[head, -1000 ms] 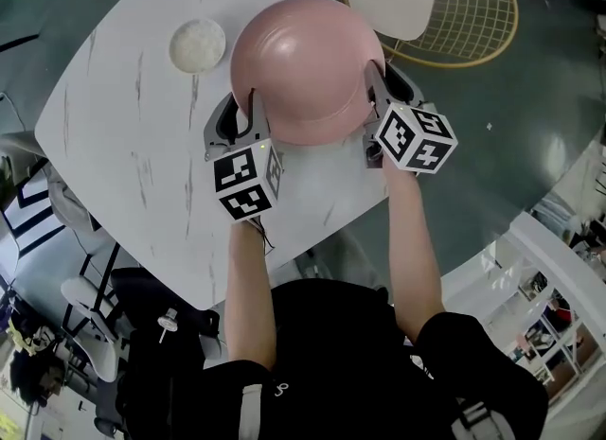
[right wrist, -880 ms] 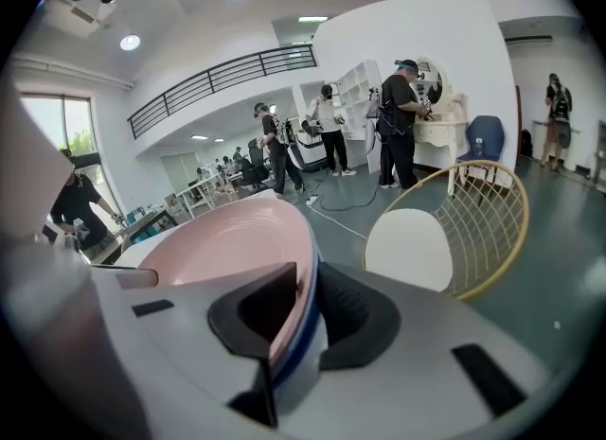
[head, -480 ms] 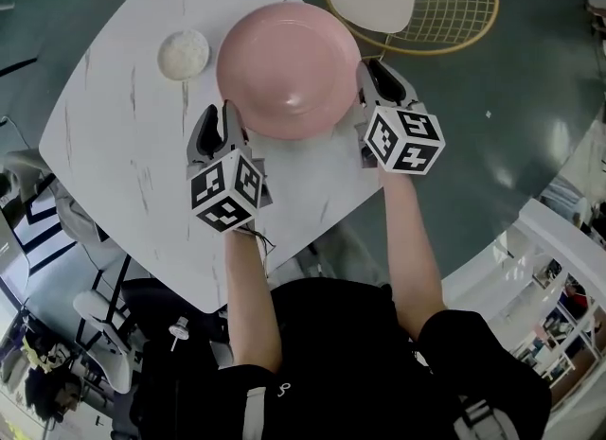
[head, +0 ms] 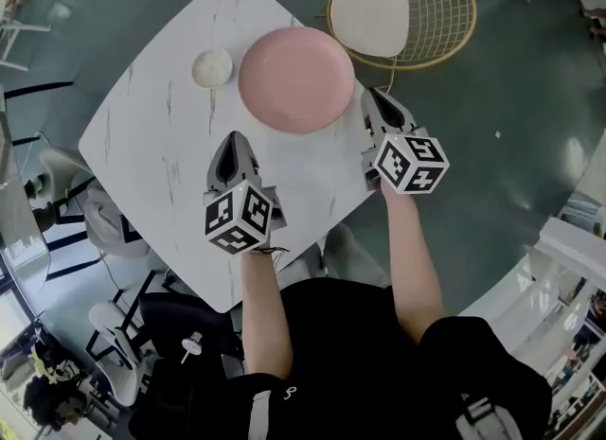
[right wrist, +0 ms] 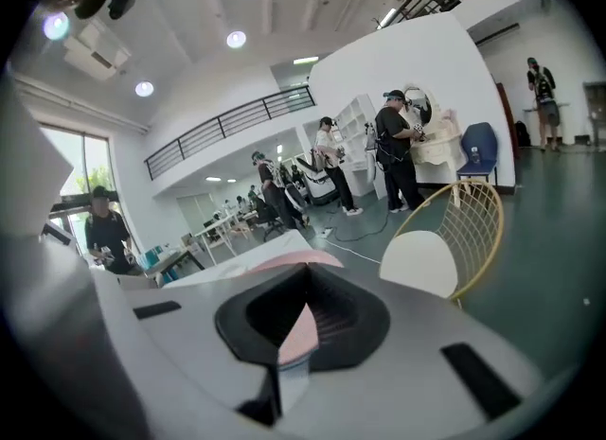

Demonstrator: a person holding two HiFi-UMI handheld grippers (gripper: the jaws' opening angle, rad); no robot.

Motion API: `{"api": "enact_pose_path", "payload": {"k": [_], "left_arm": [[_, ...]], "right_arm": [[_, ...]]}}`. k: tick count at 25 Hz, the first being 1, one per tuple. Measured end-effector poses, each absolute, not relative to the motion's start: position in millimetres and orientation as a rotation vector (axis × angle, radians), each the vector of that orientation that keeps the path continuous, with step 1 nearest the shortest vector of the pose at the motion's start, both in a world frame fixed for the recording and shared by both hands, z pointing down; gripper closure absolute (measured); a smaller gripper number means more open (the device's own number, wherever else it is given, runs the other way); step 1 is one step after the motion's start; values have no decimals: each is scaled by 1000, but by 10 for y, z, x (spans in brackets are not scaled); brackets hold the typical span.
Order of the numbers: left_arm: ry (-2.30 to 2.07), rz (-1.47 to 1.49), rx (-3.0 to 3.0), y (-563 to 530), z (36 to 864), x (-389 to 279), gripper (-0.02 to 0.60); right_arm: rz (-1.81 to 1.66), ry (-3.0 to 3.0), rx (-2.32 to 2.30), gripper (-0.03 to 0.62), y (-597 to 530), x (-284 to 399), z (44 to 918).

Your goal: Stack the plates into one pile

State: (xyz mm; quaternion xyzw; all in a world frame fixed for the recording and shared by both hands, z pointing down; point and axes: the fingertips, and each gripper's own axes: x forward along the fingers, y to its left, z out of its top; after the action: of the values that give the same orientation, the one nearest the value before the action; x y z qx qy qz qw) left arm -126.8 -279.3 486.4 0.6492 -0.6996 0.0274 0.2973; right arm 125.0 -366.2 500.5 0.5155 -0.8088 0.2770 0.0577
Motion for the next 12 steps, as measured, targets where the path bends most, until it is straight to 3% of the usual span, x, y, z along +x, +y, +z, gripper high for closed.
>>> {"api": "enact_pose_path", "payload": {"k": [12], "left_arm": [[-2100, -201, 1823, -1865, 3533, -1573, 566]], "right_arm": [[672, -2821, 1417, 586, -2961, 759, 3780]]}}
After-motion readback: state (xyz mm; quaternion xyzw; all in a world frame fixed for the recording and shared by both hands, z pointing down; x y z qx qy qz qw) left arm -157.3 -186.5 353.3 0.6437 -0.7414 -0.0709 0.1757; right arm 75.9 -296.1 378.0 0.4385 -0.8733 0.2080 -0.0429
